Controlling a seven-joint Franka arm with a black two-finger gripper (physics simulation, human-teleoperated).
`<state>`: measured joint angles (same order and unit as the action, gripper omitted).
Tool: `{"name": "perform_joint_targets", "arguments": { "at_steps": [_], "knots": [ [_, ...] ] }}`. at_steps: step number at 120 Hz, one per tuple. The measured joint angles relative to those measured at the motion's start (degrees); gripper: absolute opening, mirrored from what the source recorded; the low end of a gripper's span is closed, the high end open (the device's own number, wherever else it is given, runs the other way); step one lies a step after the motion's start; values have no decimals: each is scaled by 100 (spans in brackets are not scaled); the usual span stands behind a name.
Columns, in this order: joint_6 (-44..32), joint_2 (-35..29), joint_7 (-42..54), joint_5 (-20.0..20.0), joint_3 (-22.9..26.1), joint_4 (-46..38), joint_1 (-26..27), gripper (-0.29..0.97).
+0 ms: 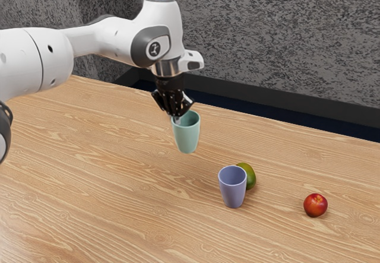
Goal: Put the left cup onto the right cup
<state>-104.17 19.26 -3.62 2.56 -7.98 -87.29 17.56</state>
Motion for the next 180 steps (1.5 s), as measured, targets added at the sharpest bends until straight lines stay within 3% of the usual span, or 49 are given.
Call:
{"name": "perform_joint_targets", "arguments": {
  "at_steps": [103,180],
  "knots": [
    [31,240,15,9,86,419,760,-11],
    [-131,641,17,60,151,658,959,-11]
  ]
}}
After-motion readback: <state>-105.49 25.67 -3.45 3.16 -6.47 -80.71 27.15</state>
